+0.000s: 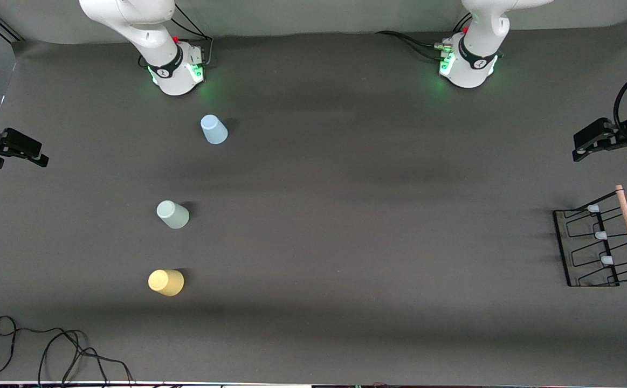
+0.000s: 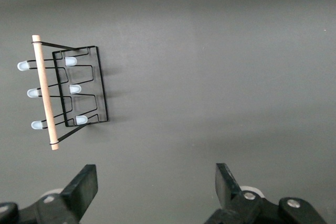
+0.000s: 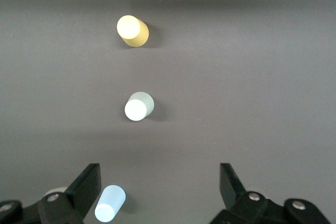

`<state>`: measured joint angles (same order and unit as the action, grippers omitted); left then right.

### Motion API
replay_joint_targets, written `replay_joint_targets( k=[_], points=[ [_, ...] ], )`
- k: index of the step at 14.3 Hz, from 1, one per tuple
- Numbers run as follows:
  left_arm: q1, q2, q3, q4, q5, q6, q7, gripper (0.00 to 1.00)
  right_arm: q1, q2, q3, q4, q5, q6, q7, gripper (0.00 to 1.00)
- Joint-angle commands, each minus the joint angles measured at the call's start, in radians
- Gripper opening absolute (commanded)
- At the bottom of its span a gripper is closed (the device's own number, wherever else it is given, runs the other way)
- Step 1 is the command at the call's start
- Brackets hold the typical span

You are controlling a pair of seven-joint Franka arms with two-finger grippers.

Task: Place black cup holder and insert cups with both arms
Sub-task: 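Lower the left gripper over the black wire cup holder's wooden rod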

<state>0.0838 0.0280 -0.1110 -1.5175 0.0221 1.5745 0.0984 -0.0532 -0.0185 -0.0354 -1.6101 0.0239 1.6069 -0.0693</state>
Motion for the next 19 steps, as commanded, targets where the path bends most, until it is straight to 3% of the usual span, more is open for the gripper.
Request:
replay_joint_targets(
  k=[1, 10, 16, 19],
  points=[
    [0.001, -0.003, -0.003, 0.013, -0.007, -0.016, -0.005, 1.00, -0.002, -0.004, -0.003, 0.000, 0.016, -0.002, 0.020, 1.00],
    [0.057, 0.055, 0.007, 0.002, -0.007, 0.056, 0.006, 1.00, 0.006, -0.003, -0.003, -0.004, 0.011, -0.005, 0.020, 1.00],
    [0.177, 0.176, 0.007, -0.009, -0.002, 0.154, 0.058, 1.00, 0.006, -0.003, -0.003, -0.002, 0.010, -0.005, 0.014, 1.00],
    [0.290, 0.239, 0.007, -0.053, 0.009, 0.241, 0.140, 1.00, 0.007, -0.003, -0.001, -0.004, 0.002, -0.004, 0.011, 1.00]
  ],
)
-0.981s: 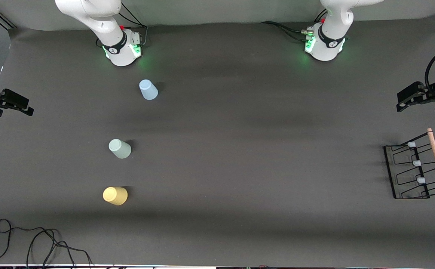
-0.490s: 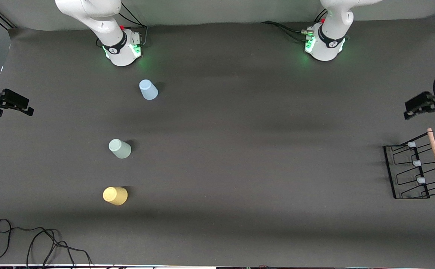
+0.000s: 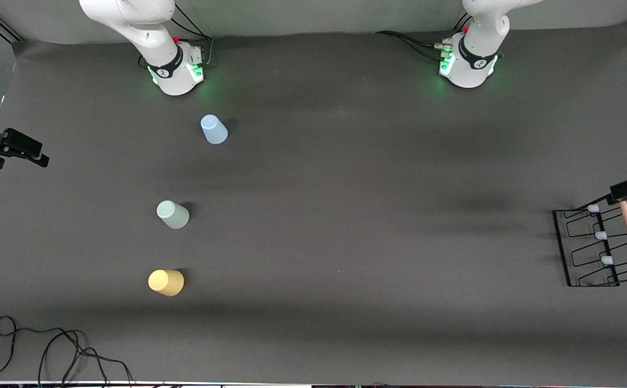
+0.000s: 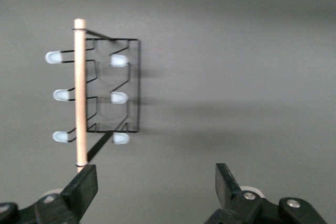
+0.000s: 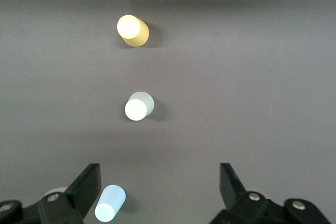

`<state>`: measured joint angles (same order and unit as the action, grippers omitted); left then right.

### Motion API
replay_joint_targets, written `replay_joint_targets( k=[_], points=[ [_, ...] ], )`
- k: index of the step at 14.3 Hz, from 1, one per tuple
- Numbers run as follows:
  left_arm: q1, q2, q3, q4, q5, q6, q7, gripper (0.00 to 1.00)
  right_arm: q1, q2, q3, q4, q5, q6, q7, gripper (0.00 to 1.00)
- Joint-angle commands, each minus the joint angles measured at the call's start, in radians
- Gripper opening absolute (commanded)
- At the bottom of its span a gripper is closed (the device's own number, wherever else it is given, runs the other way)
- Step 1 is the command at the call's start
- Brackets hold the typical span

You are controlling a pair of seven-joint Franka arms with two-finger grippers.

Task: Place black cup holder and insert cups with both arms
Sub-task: 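Lower the left gripper over the black wire cup holder's wooden rod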

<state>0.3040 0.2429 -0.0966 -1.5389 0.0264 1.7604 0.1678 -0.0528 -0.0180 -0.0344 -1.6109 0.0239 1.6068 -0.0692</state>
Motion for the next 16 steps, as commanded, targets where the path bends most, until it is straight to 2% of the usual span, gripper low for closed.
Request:
replay_joint_targets(
  k=[1, 3, 6, 8, 12, 13, 15, 16],
  points=[
    [0.095, 0.041, -0.008, -0.064, 0.004, 0.103, 0.123, 1.00, 0.008, -0.004, -0.002, -0.001, 0.002, -0.002, 0.011, 1.00],
    [0.119, 0.093, -0.008, -0.102, 0.009, 0.206, 0.154, 0.98, 0.008, -0.005, -0.001, -0.001, 0.002, -0.002, 0.011, 1.00],
    [0.118, 0.182, -0.008, -0.099, 0.064, 0.289, 0.190, 0.92, 0.007, -0.005, -0.002, -0.001, 0.001, -0.001, 0.011, 1.00],
    [0.116, 0.210, -0.008, -0.099, 0.105, 0.306, 0.190, 0.80, 0.008, -0.005, -0.002, -0.001, 0.002, -0.001, 0.011, 1.00],
    [0.121, 0.225, -0.008, -0.099, 0.118, 0.309, 0.191, 0.76, 0.007, -0.004, -0.002, -0.001, 0.002, -0.001, 0.011, 1.00],
    [0.121, 0.230, -0.008, -0.098, 0.118, 0.310, 0.190, 0.58, 0.008, -0.005, -0.002, -0.001, 0.001, -0.001, 0.011, 1.00],
    [0.121, 0.230, -0.008, -0.095, 0.118, 0.312, 0.190, 0.04, 0.007, -0.005, -0.002, -0.001, 0.001, -0.001, 0.011, 1.00],
    [0.121, 0.230, -0.008, -0.090, 0.118, 0.312, 0.190, 0.00, 0.007, -0.005, -0.002, -0.001, 0.001, -0.001, 0.011, 1.00]
  ],
)
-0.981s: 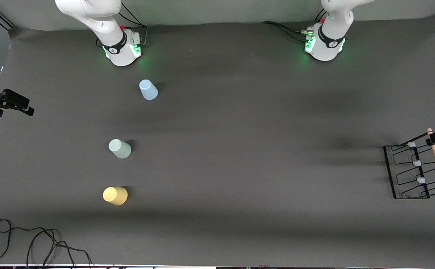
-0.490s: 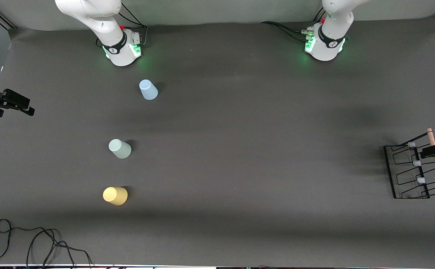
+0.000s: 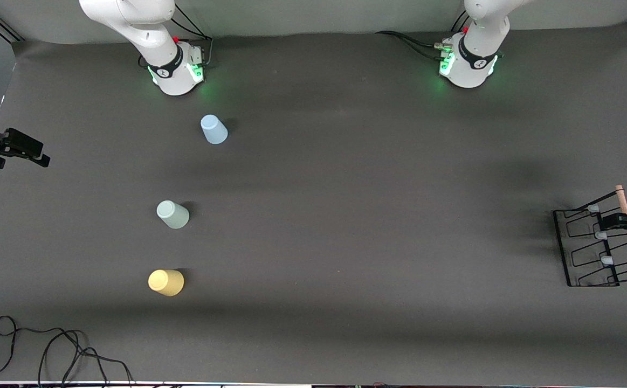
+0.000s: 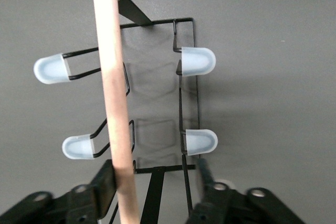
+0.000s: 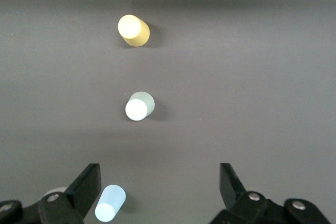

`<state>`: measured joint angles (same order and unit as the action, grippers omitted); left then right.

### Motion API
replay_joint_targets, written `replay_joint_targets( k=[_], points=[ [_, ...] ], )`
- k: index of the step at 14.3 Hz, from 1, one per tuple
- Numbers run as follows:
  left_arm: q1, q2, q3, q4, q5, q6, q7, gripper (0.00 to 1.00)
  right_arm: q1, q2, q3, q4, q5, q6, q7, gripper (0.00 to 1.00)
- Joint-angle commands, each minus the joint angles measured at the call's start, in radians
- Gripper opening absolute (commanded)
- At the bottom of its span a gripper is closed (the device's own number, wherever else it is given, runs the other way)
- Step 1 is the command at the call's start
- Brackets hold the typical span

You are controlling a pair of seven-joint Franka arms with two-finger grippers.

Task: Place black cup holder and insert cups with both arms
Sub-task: 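Grasp the holder's wooden rod with the left gripper and lift it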

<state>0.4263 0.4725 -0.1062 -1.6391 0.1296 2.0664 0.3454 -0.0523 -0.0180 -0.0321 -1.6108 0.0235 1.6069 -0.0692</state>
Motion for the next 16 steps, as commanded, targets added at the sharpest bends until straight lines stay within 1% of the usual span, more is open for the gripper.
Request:
replay_joint_targets(
  k=[1, 5, 7, 8, 9, 12, 14, 16],
  points=[
    [-0.001, -0.002, 0.002, 0.013, 0.015, 0.003, 0.012, 0.00, 0.006, -0.005, -0.005, -0.001, 0.001, -0.001, 0.009, 1.00],
    [-0.009, -0.020, 0.000, 0.024, 0.013, -0.017, 0.001, 0.00, 0.006, -0.005, -0.005, 0.000, 0.003, -0.001, 0.009, 1.00],
    [-0.032, -0.075, -0.009, 0.030, 0.005, -0.067, -0.003, 0.00, 0.006, -0.005, -0.005, 0.000, 0.001, -0.001, 0.009, 1.00],
    [-0.059, -0.103, -0.010, 0.031, -0.004, -0.087, -0.005, 0.00, 0.006, -0.005, -0.005, -0.001, 0.001, -0.001, 0.008, 1.00],
    [-0.095, -0.130, -0.010, 0.031, -0.020, -0.110, -0.025, 0.00, 0.006, -0.005, -0.005, 0.000, 0.001, -0.001, 0.008, 1.00],
    [-0.223, -0.185, -0.010, 0.030, -0.045, -0.244, -0.175, 0.00, 0.006, -0.005, -0.005, -0.001, 0.001, -0.001, 0.008, 1.00],
    [-0.340, -0.212, -0.016, 0.031, -0.065, -0.301, -0.306, 0.00, 0.006, -0.005, -0.005, -0.001, 0.003, -0.001, 0.008, 1.00],
    [-0.472, -0.218, -0.017, 0.033, -0.084, -0.316, -0.455, 0.00, 0.006, -0.005, -0.005, -0.001, 0.003, -0.001, 0.008, 1.00]
  ],
)
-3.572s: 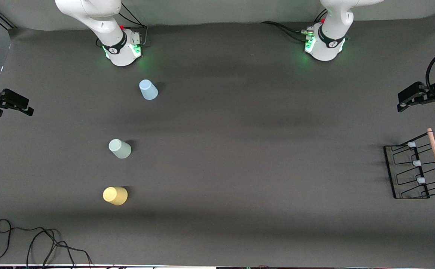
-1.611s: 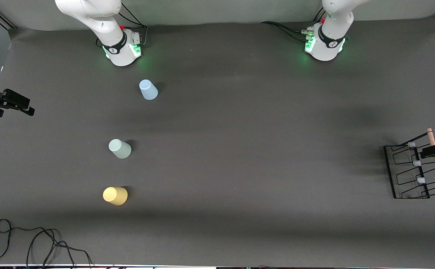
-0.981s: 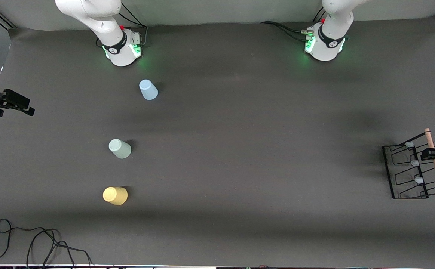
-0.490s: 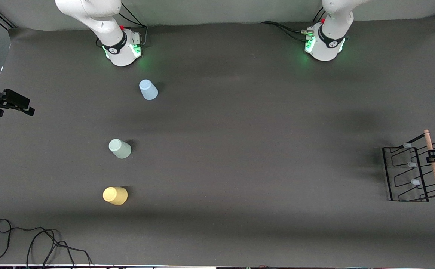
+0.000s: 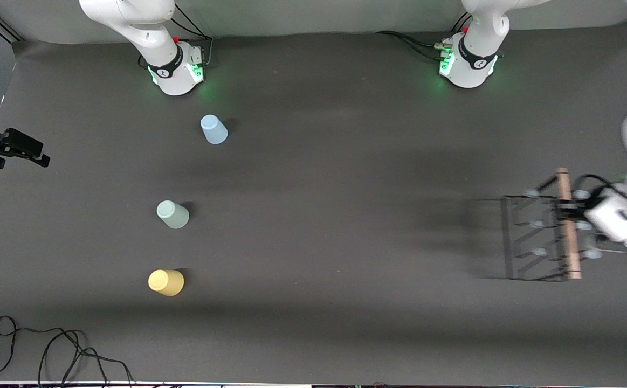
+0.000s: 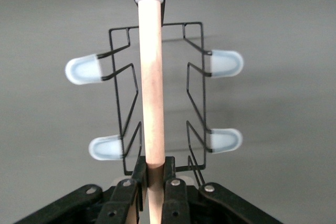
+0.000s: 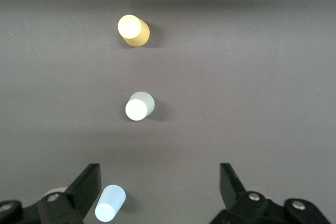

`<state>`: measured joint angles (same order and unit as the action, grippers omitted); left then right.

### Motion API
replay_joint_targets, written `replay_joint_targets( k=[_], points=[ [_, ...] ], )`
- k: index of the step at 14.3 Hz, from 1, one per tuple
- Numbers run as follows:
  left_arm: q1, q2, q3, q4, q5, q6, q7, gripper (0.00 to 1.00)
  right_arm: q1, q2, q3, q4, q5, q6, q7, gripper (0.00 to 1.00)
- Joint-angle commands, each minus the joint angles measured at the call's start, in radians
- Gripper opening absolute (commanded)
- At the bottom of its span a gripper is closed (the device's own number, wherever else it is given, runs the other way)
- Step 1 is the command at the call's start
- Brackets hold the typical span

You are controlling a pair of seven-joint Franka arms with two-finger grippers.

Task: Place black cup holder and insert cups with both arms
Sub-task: 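Grasp the holder's wooden rod with the left gripper and lift it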

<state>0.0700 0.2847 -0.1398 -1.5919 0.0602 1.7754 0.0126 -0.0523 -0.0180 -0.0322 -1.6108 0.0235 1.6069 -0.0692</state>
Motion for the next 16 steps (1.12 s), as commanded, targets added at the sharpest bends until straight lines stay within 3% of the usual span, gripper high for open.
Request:
replay_joint_targets(
  k=[1, 6, 9, 13, 16],
  points=[
    [-0.190, -0.024, 0.017, -0.013, -0.013, -0.040, -0.182, 0.00, 0.006, -0.005, -0.005, -0.001, 0.001, -0.001, 0.008, 1.00],
    [-0.516, 0.031, 0.016, 0.025, -0.022, -0.004, -0.579, 0.00, 0.008, -0.005, -0.005, -0.004, 0.001, 0.001, 0.008, 1.00],
    [-0.637, 0.089, 0.008, 0.091, -0.045, -0.002, -0.726, 0.00, 0.008, -0.017, -0.005, -0.032, 0.001, 0.005, 0.009, 1.00],
    [-0.768, 0.142, 0.006, 0.124, -0.053, 0.018, -0.844, 0.00, 0.037, -0.173, -0.003, -0.294, 0.007, 0.152, 0.020, 1.00],
    [-0.817, 0.186, 0.005, 0.119, -0.053, 0.096, -0.896, 0.00, 0.040, -0.180, 0.003, -0.317, 0.007, 0.159, 0.044, 1.00]
  ],
)
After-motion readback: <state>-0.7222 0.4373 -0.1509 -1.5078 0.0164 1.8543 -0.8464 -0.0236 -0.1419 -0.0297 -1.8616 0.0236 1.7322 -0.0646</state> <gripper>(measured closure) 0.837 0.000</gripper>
